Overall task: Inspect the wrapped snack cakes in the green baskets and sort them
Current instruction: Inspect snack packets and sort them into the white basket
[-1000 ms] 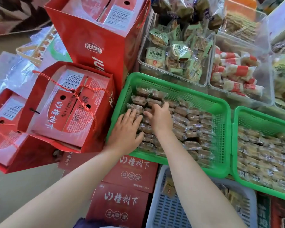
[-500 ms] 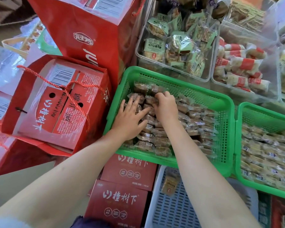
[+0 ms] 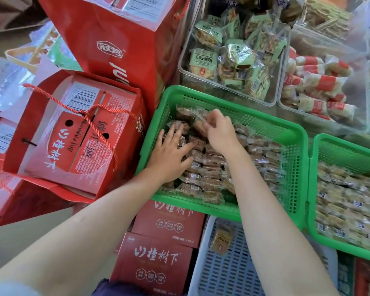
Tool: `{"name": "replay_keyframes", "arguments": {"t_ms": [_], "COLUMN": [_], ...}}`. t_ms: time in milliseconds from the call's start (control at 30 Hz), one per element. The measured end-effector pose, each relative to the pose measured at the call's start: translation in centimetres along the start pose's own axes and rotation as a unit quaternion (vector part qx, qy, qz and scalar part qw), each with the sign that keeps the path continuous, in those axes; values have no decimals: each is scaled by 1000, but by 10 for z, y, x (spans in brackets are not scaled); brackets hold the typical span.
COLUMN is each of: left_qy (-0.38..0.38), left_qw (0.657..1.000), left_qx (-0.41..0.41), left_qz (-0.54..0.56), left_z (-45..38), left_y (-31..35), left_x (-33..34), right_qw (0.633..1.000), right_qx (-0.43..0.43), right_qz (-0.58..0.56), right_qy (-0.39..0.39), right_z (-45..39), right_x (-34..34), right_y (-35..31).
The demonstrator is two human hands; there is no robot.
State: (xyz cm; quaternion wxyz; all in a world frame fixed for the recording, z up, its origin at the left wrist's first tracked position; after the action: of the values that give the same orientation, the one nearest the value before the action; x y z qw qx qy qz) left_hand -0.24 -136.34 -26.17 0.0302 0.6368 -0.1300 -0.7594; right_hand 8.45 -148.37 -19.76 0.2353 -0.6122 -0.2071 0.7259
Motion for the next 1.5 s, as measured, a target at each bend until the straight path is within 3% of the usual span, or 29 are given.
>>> {"name": "replay_keyframes", "arguments": {"t_ms": [200, 300, 333, 367, 433, 467, 500, 533, 633, 700, 767, 900, 933, 1033, 1133, 1233, 1500], "left_qy": [-13, 31, 45, 45, -6, -30, -32, -25, -8, 1, 10, -3, -12, -40, -75, -102, -50], "left_qw": [1000, 976, 942, 881, 703, 633, 599, 586, 593, 597, 589, 533, 532, 548, 537, 553, 626], "left_qx": [-7, -75, -130, -197, -315, -334, -329, -321, -329, -329, -325, -350, -348, -313, -276, -245, -230], "left_qz": [20, 200, 307, 427, 637, 698, 730, 743, 735, 732, 740, 771, 771, 774, 794, 790, 743], "left_z": [1, 14, 23, 34, 59, 71, 83, 94, 124, 138, 149, 173, 178, 189, 198, 204, 217], "left_y": [2, 12, 14, 16, 27, 34, 38, 39, 36, 34, 33, 37, 40, 48, 56, 62, 55], "left_x": [-11, -45, -56, -65, -68, -68, -70, -71, -72, -76, -83, -85, -85, -89, -98, -108, -126], "right_qw": [981, 935, 916, 899, 882, 880, 886, 897, 956, 975, 980, 974, 971, 965, 951, 925, 914], "right_qx": [9, 114, 151, 180, 217, 224, 224, 216, 125, 63, 22, -34, -42, -32, 16, 72, 71], "right_qz": [-134, -288, -329, -361, -395, -399, -390, -370, -245, -182, -147, -138, -143, -177, -257, -337, -350], "right_qy": [140, 175, 174, 168, 140, 125, 114, 108, 107, 108, 132, 177, 185, 192, 173, 160, 190], "right_z": [46, 88, 102, 115, 138, 148, 157, 166, 186, 199, 211, 233, 239, 254, 265, 275, 300], "right_x": [-69, -89, -88, -84, -71, -65, -59, -55, -52, -55, -64, -83, -87, -98, -104, -105, -110], "right_y": [-1, 23, 31, 37, 41, 41, 40, 40, 32, 22, 14, -1, -4, -5, 3, 10, 3]}}
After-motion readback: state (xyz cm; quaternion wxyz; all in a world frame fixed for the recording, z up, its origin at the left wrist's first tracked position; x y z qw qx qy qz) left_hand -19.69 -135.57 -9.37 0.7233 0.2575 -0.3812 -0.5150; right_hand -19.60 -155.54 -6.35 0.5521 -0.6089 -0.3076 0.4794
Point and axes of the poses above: each hand's wrist, its own z-axis away from the middle knuckle, its own x-axis out of the palm, y = z × x, the point moved 7 cm from there along -z, towards the middle knuckle, and after that the axes turned 12 degrees about y, right-handed, at the moved point
